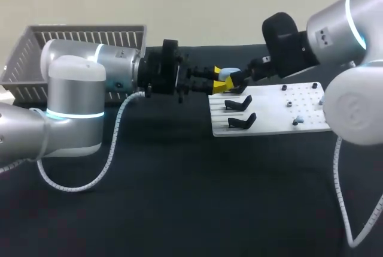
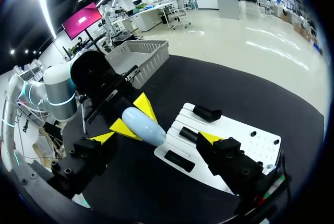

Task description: Pick up each earbud case from the left stands, insert the matching earbuds, close the lid, and place the case in the box.

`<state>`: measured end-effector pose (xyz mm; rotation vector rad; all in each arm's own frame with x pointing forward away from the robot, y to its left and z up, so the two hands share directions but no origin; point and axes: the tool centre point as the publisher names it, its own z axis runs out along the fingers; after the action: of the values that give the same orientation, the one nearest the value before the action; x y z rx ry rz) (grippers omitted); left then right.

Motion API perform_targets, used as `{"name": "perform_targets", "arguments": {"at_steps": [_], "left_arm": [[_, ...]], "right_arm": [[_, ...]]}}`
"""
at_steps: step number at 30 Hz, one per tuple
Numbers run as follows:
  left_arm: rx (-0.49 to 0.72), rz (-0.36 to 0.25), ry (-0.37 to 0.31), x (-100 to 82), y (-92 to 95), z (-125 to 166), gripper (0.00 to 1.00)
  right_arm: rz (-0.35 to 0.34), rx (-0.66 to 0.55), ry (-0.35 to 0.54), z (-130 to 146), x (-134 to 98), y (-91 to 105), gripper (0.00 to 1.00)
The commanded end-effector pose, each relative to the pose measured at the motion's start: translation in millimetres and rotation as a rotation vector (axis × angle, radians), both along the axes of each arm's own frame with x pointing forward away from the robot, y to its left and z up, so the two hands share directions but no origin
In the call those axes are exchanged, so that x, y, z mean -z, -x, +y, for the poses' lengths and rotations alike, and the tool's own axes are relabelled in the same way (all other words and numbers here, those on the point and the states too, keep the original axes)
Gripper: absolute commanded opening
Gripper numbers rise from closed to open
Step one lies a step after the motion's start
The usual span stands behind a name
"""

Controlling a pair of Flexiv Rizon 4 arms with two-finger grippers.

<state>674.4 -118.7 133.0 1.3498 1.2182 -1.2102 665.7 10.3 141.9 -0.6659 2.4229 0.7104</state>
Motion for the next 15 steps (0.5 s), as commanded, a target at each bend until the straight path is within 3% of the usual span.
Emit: {"name": "perform_targets", "arguments": {"at_steps": [1, 15], "left_arm": [[-0.004, -0.003, 0.004, 0.8, 1.1, 0.5, 0.00], [-0.004, -0.003, 0.004, 0.8, 1.1, 0.5, 0.00]], "right_arm": [[0.002, 0.011, 0.005, 1.3, 1.2, -4.7, 1.00], [0.017, 0.048, 0.003, -4.4, -1.7, -12.5, 1.00]]}}
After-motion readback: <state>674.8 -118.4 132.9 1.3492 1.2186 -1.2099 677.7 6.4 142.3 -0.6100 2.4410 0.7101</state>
